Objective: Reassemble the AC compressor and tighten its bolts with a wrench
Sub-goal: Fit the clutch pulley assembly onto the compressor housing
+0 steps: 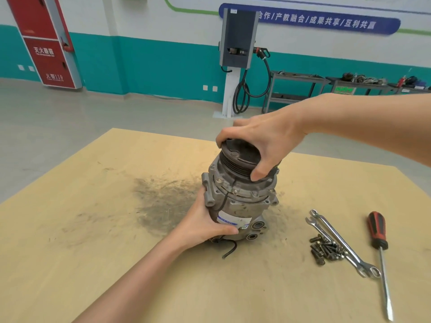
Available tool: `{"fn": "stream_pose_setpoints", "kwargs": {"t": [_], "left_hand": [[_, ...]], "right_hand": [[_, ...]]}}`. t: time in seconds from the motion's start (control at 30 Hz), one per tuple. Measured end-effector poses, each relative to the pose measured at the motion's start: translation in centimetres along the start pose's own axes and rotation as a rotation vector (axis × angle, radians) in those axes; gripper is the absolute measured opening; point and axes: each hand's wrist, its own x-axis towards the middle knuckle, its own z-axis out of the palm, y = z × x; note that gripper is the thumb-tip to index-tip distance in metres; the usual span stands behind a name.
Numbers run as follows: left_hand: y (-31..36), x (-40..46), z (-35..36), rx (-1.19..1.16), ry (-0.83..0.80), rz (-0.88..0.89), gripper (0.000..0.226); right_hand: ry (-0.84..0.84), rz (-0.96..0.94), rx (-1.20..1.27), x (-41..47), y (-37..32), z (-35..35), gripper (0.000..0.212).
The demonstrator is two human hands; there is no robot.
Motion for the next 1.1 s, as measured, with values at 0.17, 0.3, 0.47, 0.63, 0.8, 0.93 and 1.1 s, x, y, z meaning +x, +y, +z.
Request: {"fn": "stream_pose_setpoints", "kwargs": {"t": [0.17,0.3,0.47,0.63,0.8,0.93,1.1], "left_hand": [[-0.7,-0.7,-2.1,-0.038,-0.047,-0.028,0.136],[-0.4,-0.5,-1.8,-0.026,-0.073,-0.035,0.128],[0.3,-0.5,-2.0,-0.012,-0.109,-0.015,0.136],[1.8,-1.6,-4.2,-0.062,-0.059,0.054,0.141],[4.4,-1.3,-5.7,-0.112,0.038,0.147,0.131],[5.6,0.1,-5.5,-0.088,0.008,0.178,0.118],[4.3,1.5,-4.3,0.018,-0.179,0.071,0.139]], "right_hand": [[0.016,-0.025,0.046,0.1,0.2,1.6,0.078],[0.032,-0.025,0.096,-0.5,1.3,2.2,0.079],[0.098,0.013,0.187,-1.6,1.6,3.5,0.082],[0.203,0.071,0.293,-2.1,1.3,5.0,0.089],[0.613,0.274,0.620,-3.1,-1.1,9.2,0.106],[0.959,0.458,0.943,-2.7,-3.6,11.8,0.119],[1.057,0.562,1.040,-2.1,-5.1,12.0,0.119]]}}
